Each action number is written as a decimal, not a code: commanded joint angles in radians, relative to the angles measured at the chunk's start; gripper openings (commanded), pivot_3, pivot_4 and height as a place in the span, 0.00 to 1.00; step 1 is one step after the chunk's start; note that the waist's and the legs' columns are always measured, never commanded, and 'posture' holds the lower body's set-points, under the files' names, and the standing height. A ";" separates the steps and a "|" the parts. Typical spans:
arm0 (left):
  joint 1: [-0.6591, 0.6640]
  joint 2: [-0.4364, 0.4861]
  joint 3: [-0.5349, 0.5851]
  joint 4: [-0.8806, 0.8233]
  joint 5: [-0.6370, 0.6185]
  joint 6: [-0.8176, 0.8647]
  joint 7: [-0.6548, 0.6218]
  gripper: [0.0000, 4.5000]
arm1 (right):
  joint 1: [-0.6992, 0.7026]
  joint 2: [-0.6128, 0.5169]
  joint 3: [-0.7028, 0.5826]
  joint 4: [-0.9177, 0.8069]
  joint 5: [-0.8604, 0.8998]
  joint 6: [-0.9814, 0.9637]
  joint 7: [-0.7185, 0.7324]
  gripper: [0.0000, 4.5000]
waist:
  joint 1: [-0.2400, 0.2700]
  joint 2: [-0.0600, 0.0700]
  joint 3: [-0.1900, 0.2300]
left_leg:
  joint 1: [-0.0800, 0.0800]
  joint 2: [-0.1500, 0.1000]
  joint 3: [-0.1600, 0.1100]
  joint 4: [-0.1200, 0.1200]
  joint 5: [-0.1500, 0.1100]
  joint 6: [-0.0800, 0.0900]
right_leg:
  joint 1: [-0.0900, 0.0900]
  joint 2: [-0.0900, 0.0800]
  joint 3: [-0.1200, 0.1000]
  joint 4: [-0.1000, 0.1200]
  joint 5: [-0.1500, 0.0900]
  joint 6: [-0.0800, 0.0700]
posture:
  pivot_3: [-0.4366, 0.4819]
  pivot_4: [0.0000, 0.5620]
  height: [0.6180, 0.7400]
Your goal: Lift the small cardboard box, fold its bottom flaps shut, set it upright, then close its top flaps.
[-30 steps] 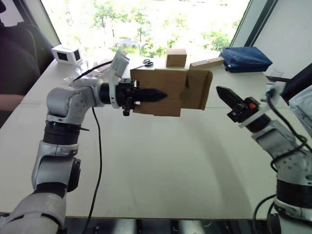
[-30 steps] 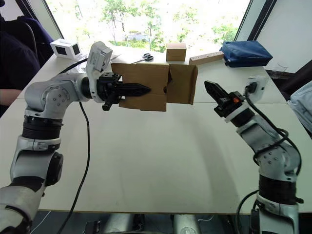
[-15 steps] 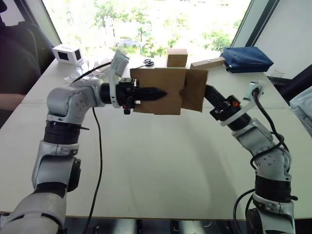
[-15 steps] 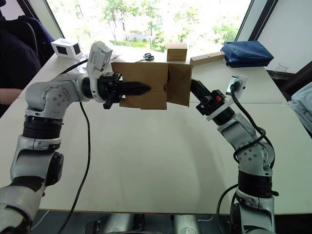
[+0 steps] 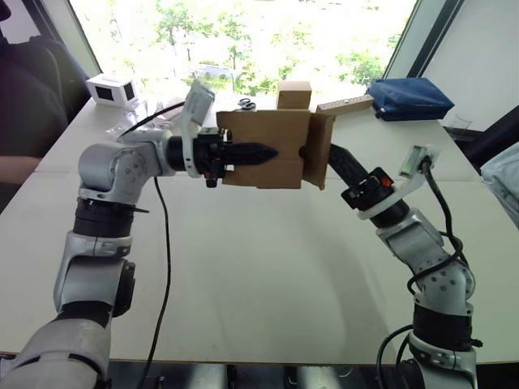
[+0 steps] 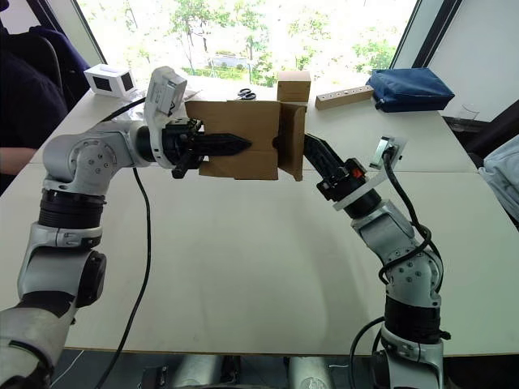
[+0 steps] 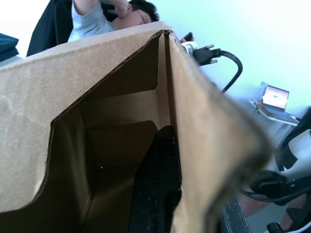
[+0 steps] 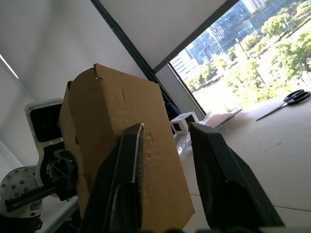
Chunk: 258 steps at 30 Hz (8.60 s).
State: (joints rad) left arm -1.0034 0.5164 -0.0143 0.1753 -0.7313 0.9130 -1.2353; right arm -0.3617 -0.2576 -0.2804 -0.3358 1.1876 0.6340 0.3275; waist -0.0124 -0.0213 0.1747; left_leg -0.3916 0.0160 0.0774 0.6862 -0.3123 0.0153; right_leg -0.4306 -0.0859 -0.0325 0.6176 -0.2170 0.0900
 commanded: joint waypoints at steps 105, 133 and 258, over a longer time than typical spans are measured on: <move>-0.035 -0.123 0.088 0.053 -0.007 -0.054 0.121 0.00 | 0.018 0.363 0.235 -0.113 -0.039 -0.237 -0.201 0.41 | -0.003 0.000 0.000 | 0.000 0.000 0.000 0.000 0.000 0.000 | 0.000 0.000 0.000 0.000 0.000 0.000 | 0.48 0.27 1.00; -0.053 -0.059 0.068 0.076 0.008 -0.031 0.048 0.00 | 0.113 0.153 0.091 -0.207 0.128 -0.170 -0.194 0.15 | -0.001 0.000 0.000 | 0.000 0.000 0.000 0.000 0.000 0.000 | 0.000 0.000 0.000 0.000 0.000 0.000 | 0.48 0.27 1.00; -0.237 -0.096 -0.022 -0.030 0.256 0.309 0.098 0.62 | 0.332 -0.526 0.057 -0.283 -0.479 0.033 0.370 0.00 | 0.020 0.000 0.000 | -0.004 0.001 -0.001 0.012 -0.004 0.007 | -0.001 0.004 0.002 0.004 -0.003 0.003 | 0.48 0.27 1.00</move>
State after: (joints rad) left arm -1.2599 0.4266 -0.1678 0.1808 -0.4525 1.2843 -1.2189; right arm -0.0033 -0.7695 -0.1809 -0.6145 0.6762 0.6723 0.6785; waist 0.0075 -0.0210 0.1750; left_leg -0.3958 0.0162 0.0758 0.6981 -0.3163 0.0223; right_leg -0.4318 -0.0819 -0.0307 0.6229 -0.2197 0.0931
